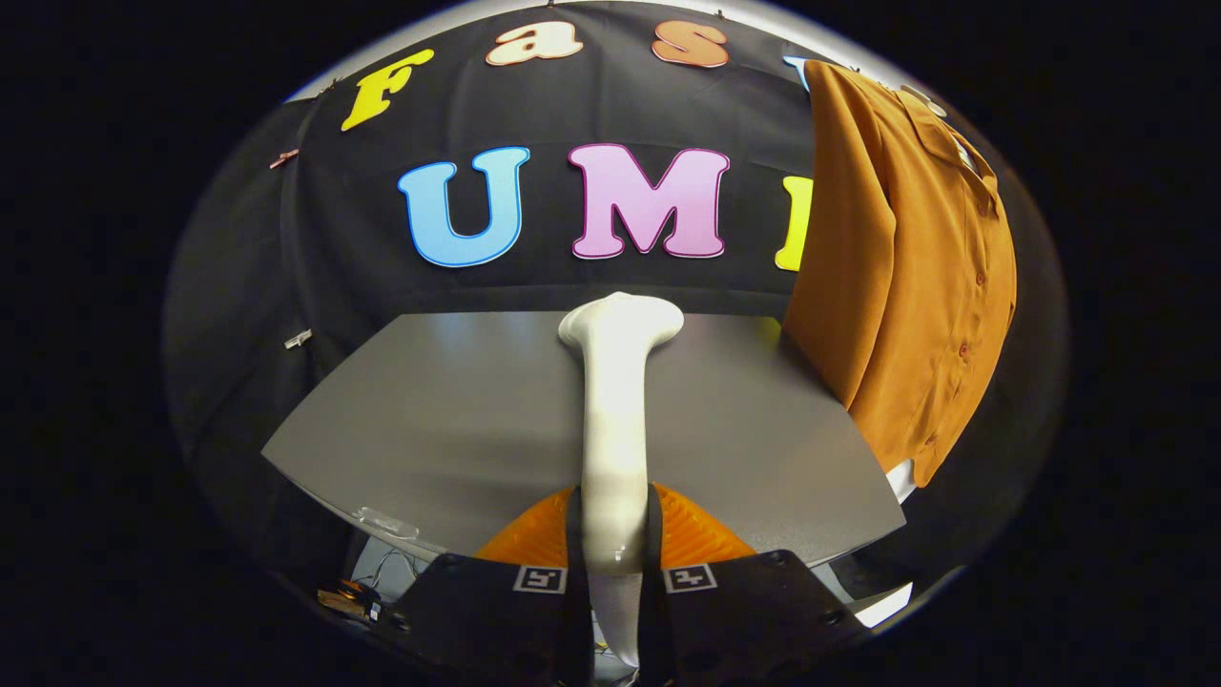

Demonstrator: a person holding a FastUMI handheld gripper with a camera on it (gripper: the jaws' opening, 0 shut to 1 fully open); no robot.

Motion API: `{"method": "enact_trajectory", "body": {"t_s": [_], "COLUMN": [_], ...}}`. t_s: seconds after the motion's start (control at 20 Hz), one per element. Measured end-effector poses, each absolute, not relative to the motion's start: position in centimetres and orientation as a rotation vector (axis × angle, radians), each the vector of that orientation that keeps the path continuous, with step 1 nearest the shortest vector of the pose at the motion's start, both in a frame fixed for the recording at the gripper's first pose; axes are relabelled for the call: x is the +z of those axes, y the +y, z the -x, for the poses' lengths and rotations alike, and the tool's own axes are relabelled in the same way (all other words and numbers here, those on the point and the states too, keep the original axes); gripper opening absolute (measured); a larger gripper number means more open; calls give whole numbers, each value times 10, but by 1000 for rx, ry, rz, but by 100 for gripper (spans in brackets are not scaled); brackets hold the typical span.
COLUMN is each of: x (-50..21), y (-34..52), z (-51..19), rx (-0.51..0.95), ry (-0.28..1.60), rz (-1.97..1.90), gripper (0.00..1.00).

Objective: Iron the clothes twice with a garment steamer, once on the left side and once on the right side.

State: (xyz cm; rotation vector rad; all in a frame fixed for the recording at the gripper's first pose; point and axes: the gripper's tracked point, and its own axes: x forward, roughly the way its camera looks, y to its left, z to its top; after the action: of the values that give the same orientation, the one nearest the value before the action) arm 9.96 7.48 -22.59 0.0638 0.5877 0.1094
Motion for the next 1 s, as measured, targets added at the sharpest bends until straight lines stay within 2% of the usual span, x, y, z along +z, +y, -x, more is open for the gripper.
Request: {"method": "enact_trajectory", "body": {"t_s": [0.2,0.5,0.8,1.0], "x": [-190,-99,-21,-3], "y": [67,25,-57,-107], "z": [-82,-61,-42,-38], "rx": [151,146,63,-3], "ry": [504,255,15,-86], "rz": [-125,-125,-123,-101], "gripper": [22,21,21,21]}}
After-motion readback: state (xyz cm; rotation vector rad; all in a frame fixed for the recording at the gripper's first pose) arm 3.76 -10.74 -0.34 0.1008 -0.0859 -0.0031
